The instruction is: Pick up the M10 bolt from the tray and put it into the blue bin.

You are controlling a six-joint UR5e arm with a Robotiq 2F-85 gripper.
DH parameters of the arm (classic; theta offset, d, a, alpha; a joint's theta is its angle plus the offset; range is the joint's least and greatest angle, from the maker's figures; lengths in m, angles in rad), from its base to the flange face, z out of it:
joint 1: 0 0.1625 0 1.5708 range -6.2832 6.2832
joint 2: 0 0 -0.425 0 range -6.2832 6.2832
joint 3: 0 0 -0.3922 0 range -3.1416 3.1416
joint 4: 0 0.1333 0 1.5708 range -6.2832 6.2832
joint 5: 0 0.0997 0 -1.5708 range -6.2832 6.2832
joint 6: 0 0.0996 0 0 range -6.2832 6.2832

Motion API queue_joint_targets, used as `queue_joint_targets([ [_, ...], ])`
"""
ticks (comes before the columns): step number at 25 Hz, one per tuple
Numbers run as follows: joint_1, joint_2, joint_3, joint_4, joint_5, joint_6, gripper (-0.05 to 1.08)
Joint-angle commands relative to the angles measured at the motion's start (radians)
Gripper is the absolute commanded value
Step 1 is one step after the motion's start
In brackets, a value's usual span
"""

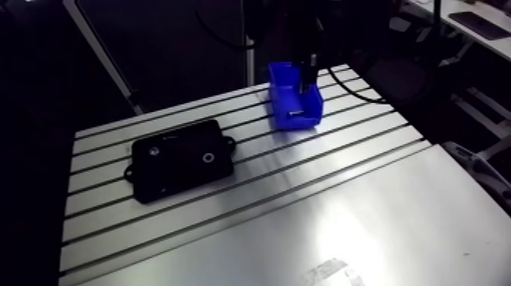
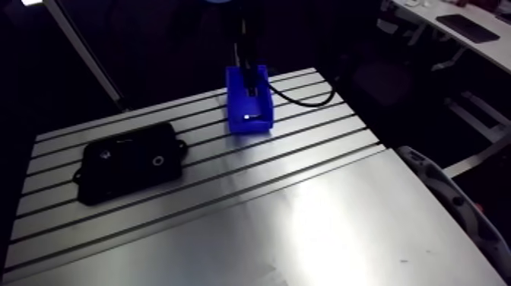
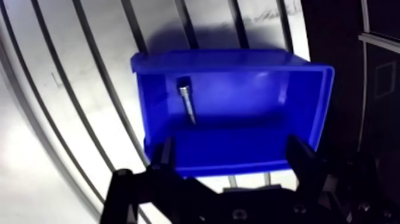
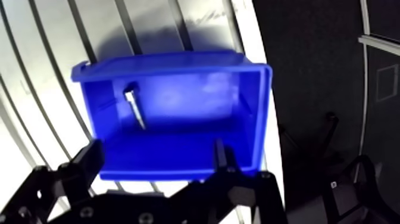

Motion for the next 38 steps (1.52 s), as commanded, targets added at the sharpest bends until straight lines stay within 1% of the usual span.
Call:
queue_joint_targets([
  [1,0.003,-0.168,-0.029,0.225,-0.001,0.141,0.01],
  [2,0.006,-0.185,-0.037,0.253,-0.001,0.230,0.01],
  [4,0.009,-0.203,-0.051,0.285,0.000,0.344,0.01],
  [6,0.023,-0.227,-0.072,0.331,0.007,0.509,0.01],
  [8,0.028,-0.246,-0.085,0.377,0.022,0.660,0.01],
  [9,0.039,-0.255,-0.088,0.399,0.030,0.741,0.01],
  [11,0.086,-0.270,-0.097,0.412,0.033,0.914,0.01],
  [12,0.102,-0.277,-0.105,0.416,0.031,0.991,0.01],
  [14,0.112,-0.292,-0.132,0.454,0.037,1.134,0.01],
  [15,0.117,-0.295,-0.145,0.486,0.048,1.184,0.01],
  [17,0.117,-0.312,-0.171,0.540,0.094,1.270,0.01],
  [18,0.115,-0.323,-0.175,0.552,0.106,1.309,0.01],
  [19,0.115,-0.324,-0.183,0.560,0.111,1.345,0.01],
  [22,0.123,-0.324,-0.207,0.580,0.109,1.451,0.01],
  [25,0.137,-0.324,-0.229,0.626,0.111,1.522,0.01],
  [31,0.152,-0.350,-0.223,0.672,0.109,1.559,0.01],
  [35,0.171,-0.350,-0.220,0.675,0.097,1.556,0.01],
  [38,0.184,-0.350,-0.220,0.673,0.083,1.546,0.01],
])
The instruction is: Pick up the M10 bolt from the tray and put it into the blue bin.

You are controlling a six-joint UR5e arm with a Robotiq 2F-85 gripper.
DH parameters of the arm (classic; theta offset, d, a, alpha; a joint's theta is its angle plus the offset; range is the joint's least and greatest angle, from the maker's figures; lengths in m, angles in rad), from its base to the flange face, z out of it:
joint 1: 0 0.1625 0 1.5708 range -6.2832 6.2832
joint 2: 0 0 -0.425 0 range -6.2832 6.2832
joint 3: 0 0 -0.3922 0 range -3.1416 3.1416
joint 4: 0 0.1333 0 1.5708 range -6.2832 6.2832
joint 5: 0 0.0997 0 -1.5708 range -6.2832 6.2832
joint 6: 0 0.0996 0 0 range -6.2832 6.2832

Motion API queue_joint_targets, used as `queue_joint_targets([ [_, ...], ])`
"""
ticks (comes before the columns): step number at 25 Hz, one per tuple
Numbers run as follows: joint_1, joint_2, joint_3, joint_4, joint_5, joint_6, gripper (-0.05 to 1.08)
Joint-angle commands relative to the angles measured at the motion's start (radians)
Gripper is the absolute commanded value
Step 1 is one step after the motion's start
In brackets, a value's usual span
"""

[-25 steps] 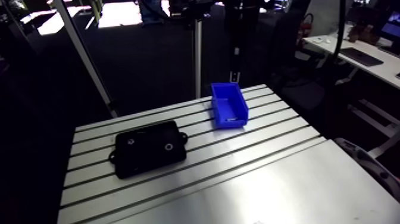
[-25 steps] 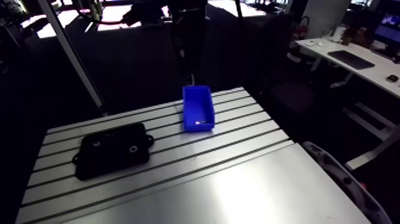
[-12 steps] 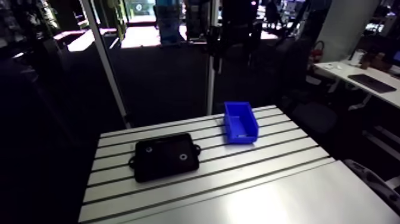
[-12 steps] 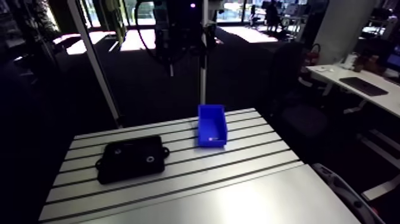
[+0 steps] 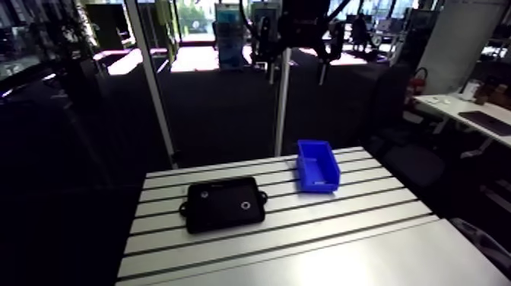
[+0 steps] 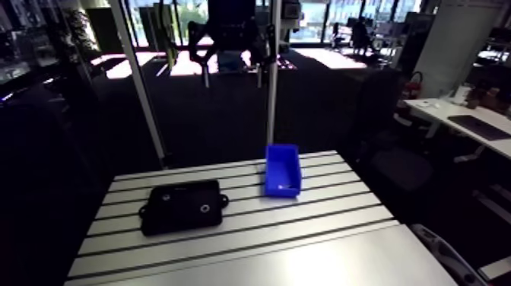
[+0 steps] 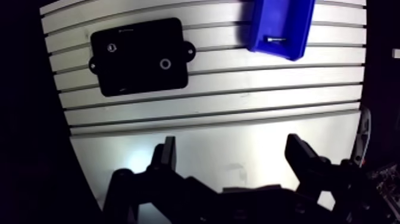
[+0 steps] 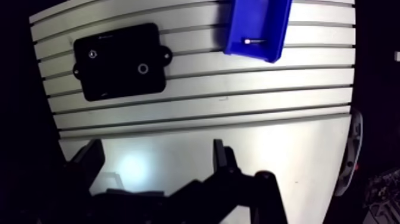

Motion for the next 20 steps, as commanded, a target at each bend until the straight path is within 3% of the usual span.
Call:
queue_joint_targets([
  [1,0.032,-0.004,0.000,0.010,-0.027,-0.002,0.01],
  [4,0.041,-0.018,-0.009,0.008,-0.040,-0.003,0.01],
  [11,0.044,-0.035,-0.020,0.008,-0.032,-0.005,0.01],
  [20,0.054,-0.040,-0.018,0.008,-0.037,-0.005,0.01],
])
